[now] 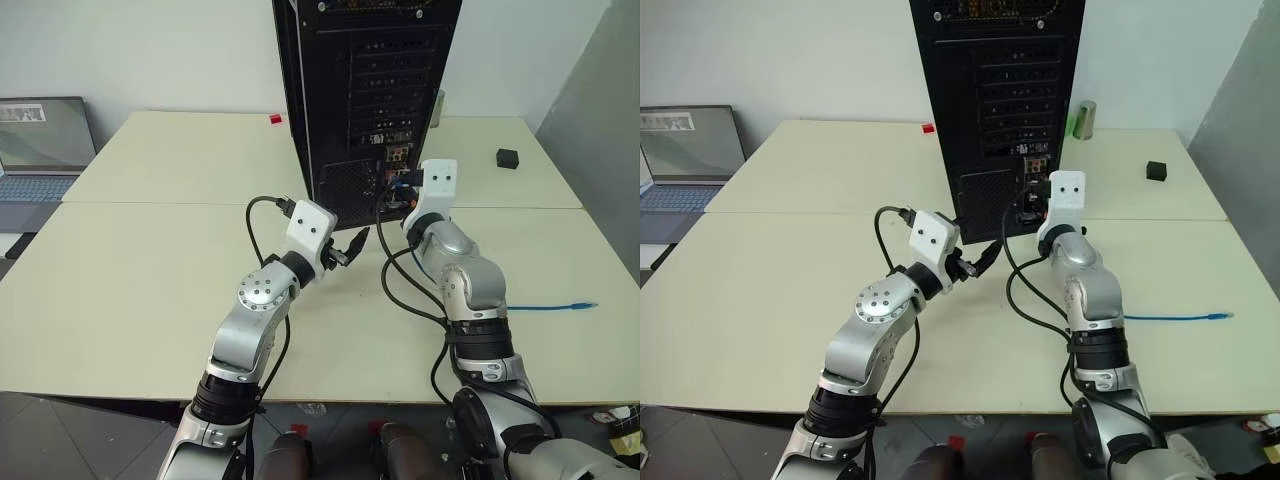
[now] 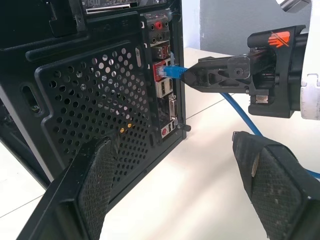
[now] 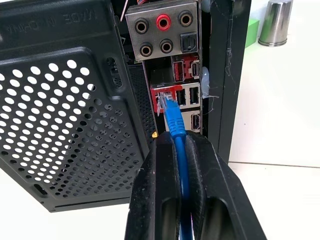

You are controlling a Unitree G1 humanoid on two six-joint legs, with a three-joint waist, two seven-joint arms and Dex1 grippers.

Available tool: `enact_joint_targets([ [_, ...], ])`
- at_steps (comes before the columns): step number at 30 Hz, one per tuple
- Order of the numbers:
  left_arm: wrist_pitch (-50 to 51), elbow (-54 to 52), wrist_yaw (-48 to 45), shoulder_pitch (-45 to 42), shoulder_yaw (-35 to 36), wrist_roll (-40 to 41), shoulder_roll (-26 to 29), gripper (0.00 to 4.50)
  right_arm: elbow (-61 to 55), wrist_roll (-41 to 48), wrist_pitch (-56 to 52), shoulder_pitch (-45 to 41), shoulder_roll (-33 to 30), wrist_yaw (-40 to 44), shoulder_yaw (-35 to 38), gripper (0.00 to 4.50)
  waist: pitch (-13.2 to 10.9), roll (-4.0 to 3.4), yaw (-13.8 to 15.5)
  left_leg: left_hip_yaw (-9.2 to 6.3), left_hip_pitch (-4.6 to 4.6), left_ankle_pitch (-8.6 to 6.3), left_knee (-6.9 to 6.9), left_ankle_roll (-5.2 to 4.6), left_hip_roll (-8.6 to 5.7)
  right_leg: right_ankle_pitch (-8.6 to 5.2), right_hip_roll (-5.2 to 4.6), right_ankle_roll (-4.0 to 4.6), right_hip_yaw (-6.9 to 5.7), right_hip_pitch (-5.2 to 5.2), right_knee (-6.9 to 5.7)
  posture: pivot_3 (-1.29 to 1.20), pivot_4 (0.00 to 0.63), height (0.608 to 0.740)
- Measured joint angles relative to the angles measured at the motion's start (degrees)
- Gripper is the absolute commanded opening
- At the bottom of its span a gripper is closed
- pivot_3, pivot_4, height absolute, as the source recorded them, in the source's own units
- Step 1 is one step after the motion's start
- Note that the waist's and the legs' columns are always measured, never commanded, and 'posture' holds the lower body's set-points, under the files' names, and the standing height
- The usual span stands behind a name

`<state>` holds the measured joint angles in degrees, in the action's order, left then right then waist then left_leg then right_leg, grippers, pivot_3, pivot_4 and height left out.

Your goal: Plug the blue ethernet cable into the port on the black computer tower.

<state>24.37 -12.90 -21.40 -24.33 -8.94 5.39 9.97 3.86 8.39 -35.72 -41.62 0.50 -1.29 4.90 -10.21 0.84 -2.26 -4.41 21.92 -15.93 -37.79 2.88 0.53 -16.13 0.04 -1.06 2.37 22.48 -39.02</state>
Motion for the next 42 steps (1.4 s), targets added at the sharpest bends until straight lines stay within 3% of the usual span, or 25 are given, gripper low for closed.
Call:
enact_joint_targets([
  [27,0.56,-0.07,-0.02,-1.16,0.07,0.31,-0.69,3.83,6.83,-0.20,2.92,-3.87,1.29,0.32,0.52,0.00,-0.01,-0.01,-1.08,0.17,0.02,0.00,0.00,-0.01,0.08,0.03,0.04,-0.05,0.08,0.19,-0.06,0.00,0.150,0.740],
  [29,0.57,-0.07,-0.01,-1.16,0.08,0.31,-0.68,3.86,6.85,-0.25,2.94,-3.86,1.12,0.82,0.45,0.65,-0.01,-0.01,-1.08,0.18,0.02,0.00,-0.01,-0.01,0.08,0.03,0.04,-0.06,0.09,0.19,-0.06,0.00,0.150,0.740],
  [42,1.46,-0.05,-0.35,-1.22,0.45,0.33,-0.20,3.86,5.25,-0.45,3.85,-1.11,-2.35,3.78,-0.42,3.20,-0.01,-0.01,-0.53,0.09,0.84,0.04,-0.04,0.06,-0.01,0.07,-0.12,-0.07,0.07,0.86,-0.05,0.00,0.150,0.740],
])
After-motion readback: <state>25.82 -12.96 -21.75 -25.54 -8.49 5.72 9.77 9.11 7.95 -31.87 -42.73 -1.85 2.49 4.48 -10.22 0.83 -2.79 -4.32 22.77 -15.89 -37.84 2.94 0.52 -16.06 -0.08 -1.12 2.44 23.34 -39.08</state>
